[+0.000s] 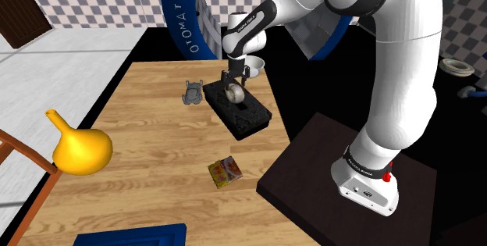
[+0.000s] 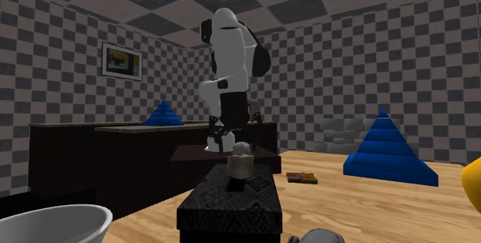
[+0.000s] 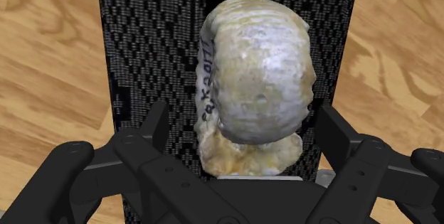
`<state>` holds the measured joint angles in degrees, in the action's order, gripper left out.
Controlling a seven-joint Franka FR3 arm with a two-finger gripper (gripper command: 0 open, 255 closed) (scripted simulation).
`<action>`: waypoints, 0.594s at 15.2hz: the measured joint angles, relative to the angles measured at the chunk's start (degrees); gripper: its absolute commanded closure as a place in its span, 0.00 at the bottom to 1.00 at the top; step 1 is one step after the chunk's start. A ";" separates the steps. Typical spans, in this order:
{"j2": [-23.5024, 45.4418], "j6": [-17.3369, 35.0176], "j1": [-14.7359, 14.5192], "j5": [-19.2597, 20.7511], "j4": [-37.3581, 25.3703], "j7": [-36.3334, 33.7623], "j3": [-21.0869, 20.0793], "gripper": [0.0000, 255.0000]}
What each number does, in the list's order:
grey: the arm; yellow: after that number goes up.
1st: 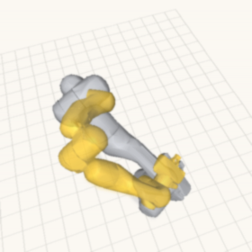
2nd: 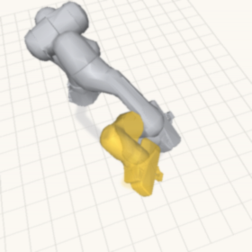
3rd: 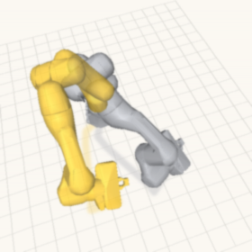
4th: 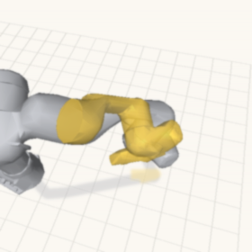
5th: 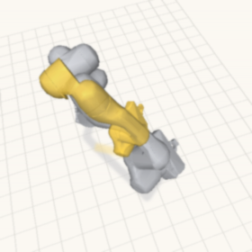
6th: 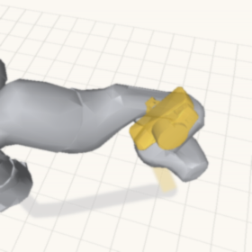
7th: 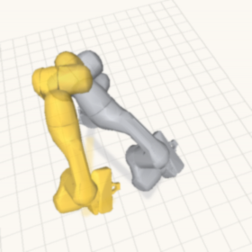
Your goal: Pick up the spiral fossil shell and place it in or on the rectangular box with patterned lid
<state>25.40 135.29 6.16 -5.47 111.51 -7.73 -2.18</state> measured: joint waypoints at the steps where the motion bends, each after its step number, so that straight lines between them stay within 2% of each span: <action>1: 0.00 0.00 0.00 0.00 0.00 0.00 0.00 0.00; 5: -3.56 -4.71 0.21 0.18 -1.20 -0.16 0.15 0.00; 9: -4.39 -5.85 0.30 0.21 -1.47 -0.14 0.19 0.00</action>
<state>21.01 129.44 6.46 -5.25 110.04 -7.86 -1.99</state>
